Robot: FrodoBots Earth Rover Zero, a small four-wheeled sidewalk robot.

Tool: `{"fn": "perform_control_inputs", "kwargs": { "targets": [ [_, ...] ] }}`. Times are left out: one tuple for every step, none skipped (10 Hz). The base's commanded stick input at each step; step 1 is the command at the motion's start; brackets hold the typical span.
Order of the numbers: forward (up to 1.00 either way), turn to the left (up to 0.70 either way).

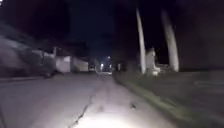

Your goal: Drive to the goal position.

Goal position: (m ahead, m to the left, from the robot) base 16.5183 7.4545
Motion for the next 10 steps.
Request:
{"fn": "perform_control_inputs", "kwargs": {
  "targets": [
    [0.5,-0.04],
    [0.5,0.0],
    [0.5,0.0],
    [0.5,0.0],
    [0.5,-0.03],
    [0.5,-0.2],
    [0.5,-0.35],
    [0.5,-0.5],
    [0.5,-0.27],
    [0.5,-0.39]
  ]
}}
